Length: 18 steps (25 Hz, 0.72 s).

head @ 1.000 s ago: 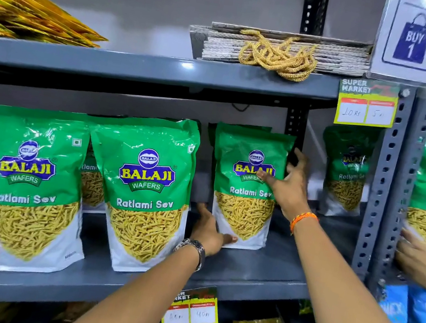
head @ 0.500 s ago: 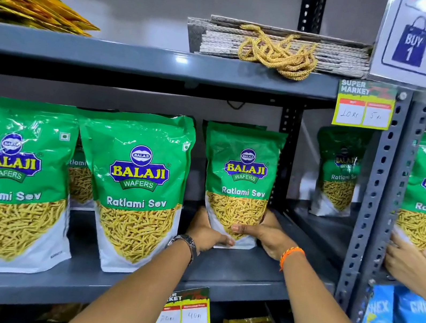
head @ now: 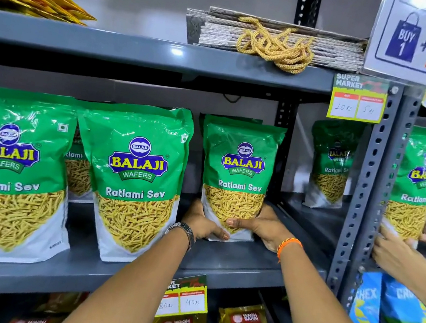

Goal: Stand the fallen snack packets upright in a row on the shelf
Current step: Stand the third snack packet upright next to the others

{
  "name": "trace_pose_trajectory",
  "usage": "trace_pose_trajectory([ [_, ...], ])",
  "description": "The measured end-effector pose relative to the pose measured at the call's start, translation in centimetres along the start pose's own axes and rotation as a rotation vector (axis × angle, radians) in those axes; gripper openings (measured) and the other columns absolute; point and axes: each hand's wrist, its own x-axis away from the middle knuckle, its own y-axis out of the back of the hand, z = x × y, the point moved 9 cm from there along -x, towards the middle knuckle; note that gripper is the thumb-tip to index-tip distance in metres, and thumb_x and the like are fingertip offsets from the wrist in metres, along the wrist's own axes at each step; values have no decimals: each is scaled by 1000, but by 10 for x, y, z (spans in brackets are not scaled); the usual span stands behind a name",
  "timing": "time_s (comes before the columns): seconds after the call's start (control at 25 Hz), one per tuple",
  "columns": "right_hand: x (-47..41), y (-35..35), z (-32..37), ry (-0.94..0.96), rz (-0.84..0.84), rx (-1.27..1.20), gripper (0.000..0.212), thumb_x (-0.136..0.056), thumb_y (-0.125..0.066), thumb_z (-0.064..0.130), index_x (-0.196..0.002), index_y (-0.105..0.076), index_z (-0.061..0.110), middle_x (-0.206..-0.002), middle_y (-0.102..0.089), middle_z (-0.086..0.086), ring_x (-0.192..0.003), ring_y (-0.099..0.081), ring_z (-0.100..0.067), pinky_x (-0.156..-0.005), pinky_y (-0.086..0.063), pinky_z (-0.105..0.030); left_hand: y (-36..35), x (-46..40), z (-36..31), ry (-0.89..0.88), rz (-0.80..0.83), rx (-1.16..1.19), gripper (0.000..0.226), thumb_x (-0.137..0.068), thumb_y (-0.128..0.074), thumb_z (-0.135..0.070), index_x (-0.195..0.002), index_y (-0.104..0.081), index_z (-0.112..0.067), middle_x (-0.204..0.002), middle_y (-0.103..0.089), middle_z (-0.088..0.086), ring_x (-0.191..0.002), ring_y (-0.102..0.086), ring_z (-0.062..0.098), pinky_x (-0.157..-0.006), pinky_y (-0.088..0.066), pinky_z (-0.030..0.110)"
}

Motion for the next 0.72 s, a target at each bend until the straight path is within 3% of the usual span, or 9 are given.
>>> trace_pose_trajectory([
  [0.2, 16, -1, 5, -29, 25, 40, 46, -58, -92, -4, -99, -78, 11, -103, -81, -6, -93, -79, -17, -77, -60, -24, 2, 19, 0, 13, -14, -7, 118, -39, -102, -22, -138, -39, -9, -142, -52, 6, -117, -48, 19, -90, -41, 25],
  [0.36, 32, -2, 9, -27, 29, 108, 48, -58, -95, 4, -102, -78, 12, -104, -81, -4, -98, -78, -17, -82, -60, -25, 4, 34, 1, -14, -21, -4, 117, -39, -101, -23, -139, -41, -9, -140, -53, 6, -128, -50, 25, -96, -45, 28],
  [0.48, 42, -2, 13, -28, 21, 141, 46, -58, -95, 4, -100, -79, 13, -97, -82, 2, -92, -78, -11, -72, -59, -18, 6, 46, 0, -35, -34, -13, 107, -37, -101, -26, -128, -46, -13, -132, -56, 4, -119, -52, 22, -92, -45, 28],
  [0.56, 46, -2, 16, -23, 34, 164, 45, -58, -96, 5, -98, -79, 16, -94, -82, 6, -88, -78, -6, -69, -58, -14, 6, 50, -1, -63, -39, -22, 112, -35, -101, -29, -131, -46, -12, -130, -57, 3, -121, -52, 22, -96, -46, 30],
  [0.72, 57, 0, 23, 13, 67, 218, 66, -61, -96, 9, -122, -71, 12, -116, -79, -2, -111, -73, -16, -95, -57, -31, 7, 56, -6, -151, 9, -62, 121, -39, -100, -38, -142, -41, -13, -130, -53, -3, -125, -49, 19, -103, -43, 31],
])
